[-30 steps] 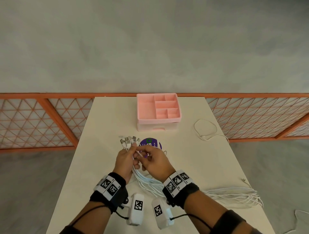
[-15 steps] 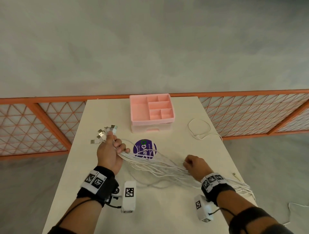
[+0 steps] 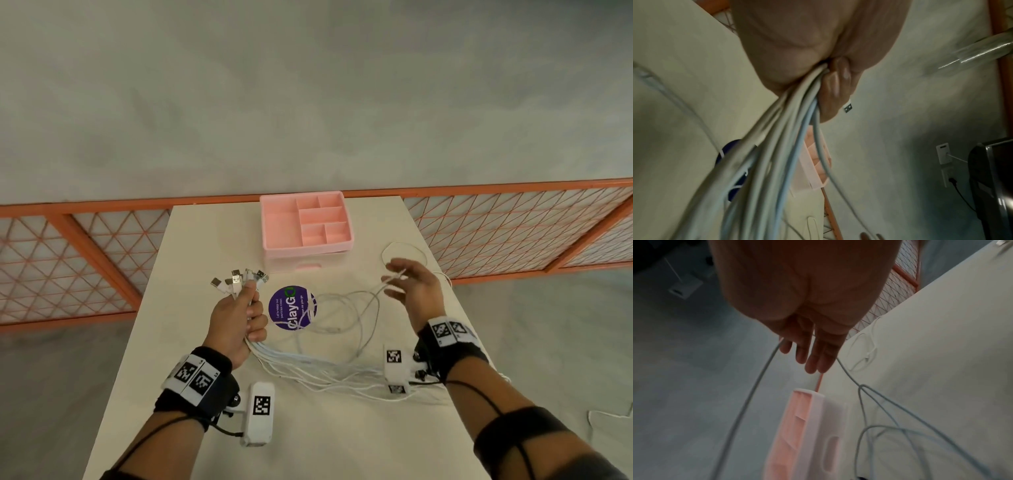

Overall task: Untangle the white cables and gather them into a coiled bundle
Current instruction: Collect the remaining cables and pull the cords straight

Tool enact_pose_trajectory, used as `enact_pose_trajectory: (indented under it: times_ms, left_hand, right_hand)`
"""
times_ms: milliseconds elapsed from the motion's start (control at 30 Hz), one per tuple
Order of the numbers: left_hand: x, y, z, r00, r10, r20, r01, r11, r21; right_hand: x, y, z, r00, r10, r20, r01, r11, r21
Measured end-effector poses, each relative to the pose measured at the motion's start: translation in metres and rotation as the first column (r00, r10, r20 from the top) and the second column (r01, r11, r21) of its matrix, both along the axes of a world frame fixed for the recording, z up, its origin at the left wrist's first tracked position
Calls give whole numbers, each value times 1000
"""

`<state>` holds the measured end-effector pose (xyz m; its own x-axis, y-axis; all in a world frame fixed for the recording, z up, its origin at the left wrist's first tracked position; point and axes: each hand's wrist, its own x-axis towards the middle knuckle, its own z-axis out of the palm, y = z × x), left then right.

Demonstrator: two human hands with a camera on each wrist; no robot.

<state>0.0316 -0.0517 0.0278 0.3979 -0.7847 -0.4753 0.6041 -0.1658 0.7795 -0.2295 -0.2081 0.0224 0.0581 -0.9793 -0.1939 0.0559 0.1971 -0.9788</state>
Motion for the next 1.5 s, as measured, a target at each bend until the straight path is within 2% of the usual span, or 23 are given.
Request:
enact_pose_trajectory:
  times_ms: [67,167,233,300,400,467,600,733,867,1000,1067,1167,1300,1500]
  left_hand:
    - [1,3,-3,1000,-26,-15,27,999,41]
    - [0,7,-5,994,-106,-8,106,990,91]
    - [0,11,-5,991,-136,3,135,985,110]
    - [3,13,-7,993,-119,2,118,986,118]
    - [3,12,-7,999,-42,17,40,995,95]
    - [-2,8,-4,998,-12,61,8,998,61]
    - [-11,-6,5,990,-16,137,15,1000,14]
    - [-18,-16,10,972,-22,233,20,1000,12]
    - [-18,-17,6,955,-38,295,16,997,77]
    - [-19,-16,7,955,8,298,-27,998,60]
    - [-20,-16,8,945,-27,327,13,999,45]
    - [-25,-11,7,912,-139,386,131,990,46]
    - [-30,-4,-1,910,-201,362,182,979,88]
    - [-26,4,-7,928,-184,323,152,981,123]
  right_hand:
    - [5,-7,22,982,-46,181,46,999,1]
    - [16,-17,43,923,-183,338,191,982,11]
    - [21,-23,48,892,-262,368,263,964,49]
    - [23,-23,51,926,-242,289,249,968,16]
    - [32,-9,48,987,-71,141,90,988,-129]
    - [45,8,46,990,87,115,-67,985,-161]
    - [77,44,31,900,433,51,-425,897,-123]
    - [97,72,10,800,600,-32,-600,799,-40]
    - [102,82,3,798,602,-23,-602,798,-20]
    - [100,84,1,795,605,-36,-605,796,15]
    - [99,80,3,804,593,-36,-590,805,64]
    - [102,63,13,853,507,122,-521,839,156]
    - [106,39,46,864,424,270,-464,880,105]
    - [127,24,82,882,399,249,-406,913,-24]
